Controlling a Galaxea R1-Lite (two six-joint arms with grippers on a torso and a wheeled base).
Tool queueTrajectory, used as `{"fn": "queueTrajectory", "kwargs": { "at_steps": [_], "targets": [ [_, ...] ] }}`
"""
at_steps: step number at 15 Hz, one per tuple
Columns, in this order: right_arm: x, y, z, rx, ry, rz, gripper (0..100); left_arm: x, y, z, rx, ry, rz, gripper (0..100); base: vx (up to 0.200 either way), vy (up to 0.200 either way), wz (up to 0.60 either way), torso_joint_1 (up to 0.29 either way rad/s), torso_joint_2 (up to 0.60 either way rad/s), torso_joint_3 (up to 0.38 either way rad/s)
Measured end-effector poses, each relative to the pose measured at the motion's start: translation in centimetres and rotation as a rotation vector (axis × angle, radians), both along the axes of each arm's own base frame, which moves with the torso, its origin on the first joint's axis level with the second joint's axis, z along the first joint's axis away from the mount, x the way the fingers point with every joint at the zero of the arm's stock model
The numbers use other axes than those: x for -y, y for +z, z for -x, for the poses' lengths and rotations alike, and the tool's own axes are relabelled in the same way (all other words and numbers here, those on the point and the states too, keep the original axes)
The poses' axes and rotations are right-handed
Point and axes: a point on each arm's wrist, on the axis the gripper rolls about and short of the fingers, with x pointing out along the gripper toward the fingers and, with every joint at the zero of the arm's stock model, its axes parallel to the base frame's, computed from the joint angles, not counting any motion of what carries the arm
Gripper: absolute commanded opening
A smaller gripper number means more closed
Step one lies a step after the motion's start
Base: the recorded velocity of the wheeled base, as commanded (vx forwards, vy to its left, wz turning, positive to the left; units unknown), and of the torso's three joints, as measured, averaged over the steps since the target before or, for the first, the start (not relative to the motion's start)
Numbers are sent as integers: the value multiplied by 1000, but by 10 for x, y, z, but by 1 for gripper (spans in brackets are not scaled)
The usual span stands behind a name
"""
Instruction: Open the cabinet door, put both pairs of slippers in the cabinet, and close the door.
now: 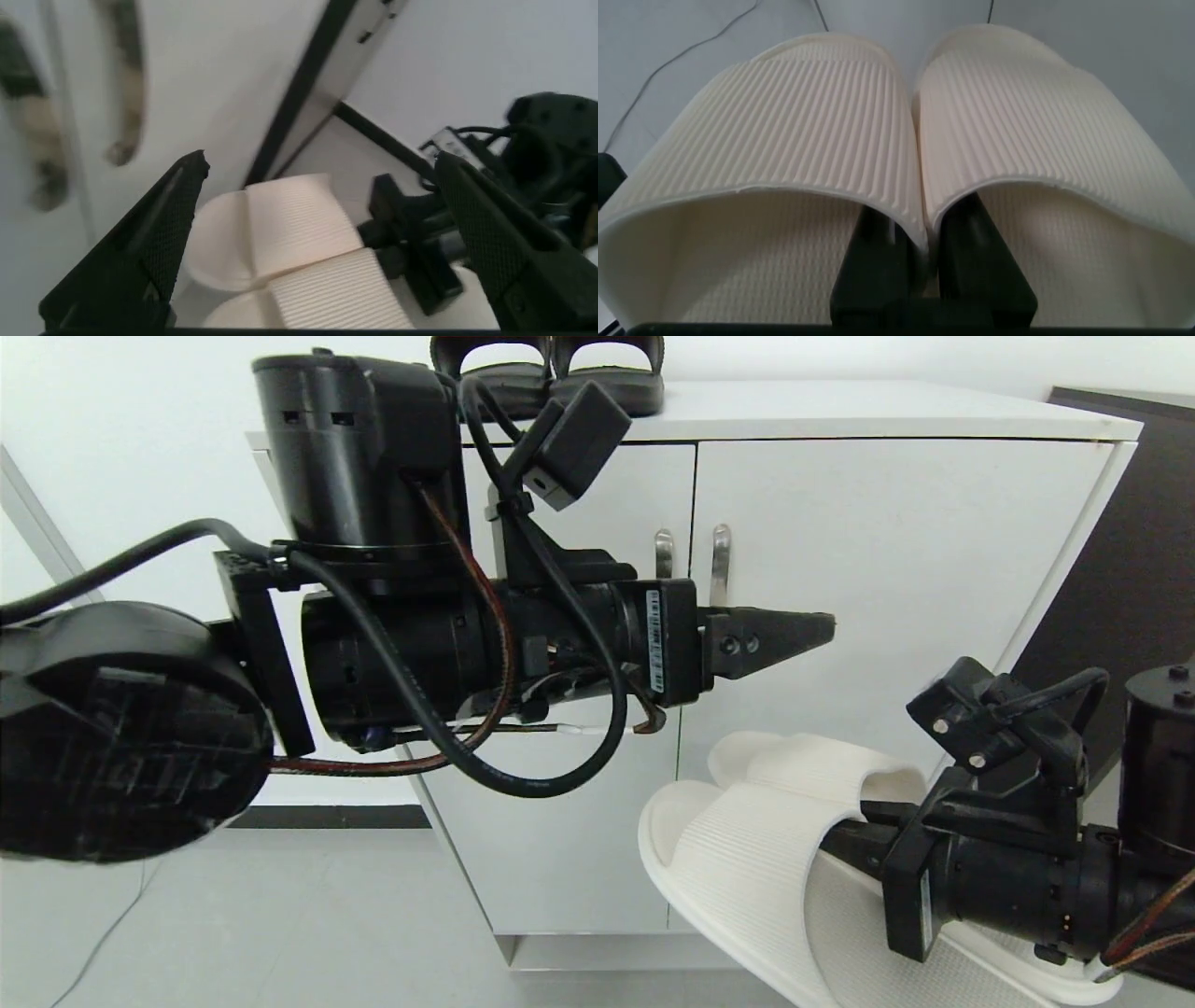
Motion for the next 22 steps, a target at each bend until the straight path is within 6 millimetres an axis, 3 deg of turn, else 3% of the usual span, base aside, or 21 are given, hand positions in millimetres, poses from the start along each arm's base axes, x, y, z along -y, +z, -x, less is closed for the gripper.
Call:
{"fn": "queueTrajectory", "kwargs": {
  "at_steps": [3,19,20,22],
  "targets": [
    [0,1,0,3,1,-1,0,7,0,-8,-30,-35,17,100,0,0,0,0,0,0],
    [1,0,1,3,1,2,0,26,-6,-52,30,236,47,100,0,0,0,0,0,0],
    [1,0,0,2,1,3,0,27,-7,-54,29,238,45,0,0,0,0,0,0,0],
    [1,0,1,1,0,2,0,28,-10,-57,25,246,41,0,0,0,0,0,0,0]
  ]
}}
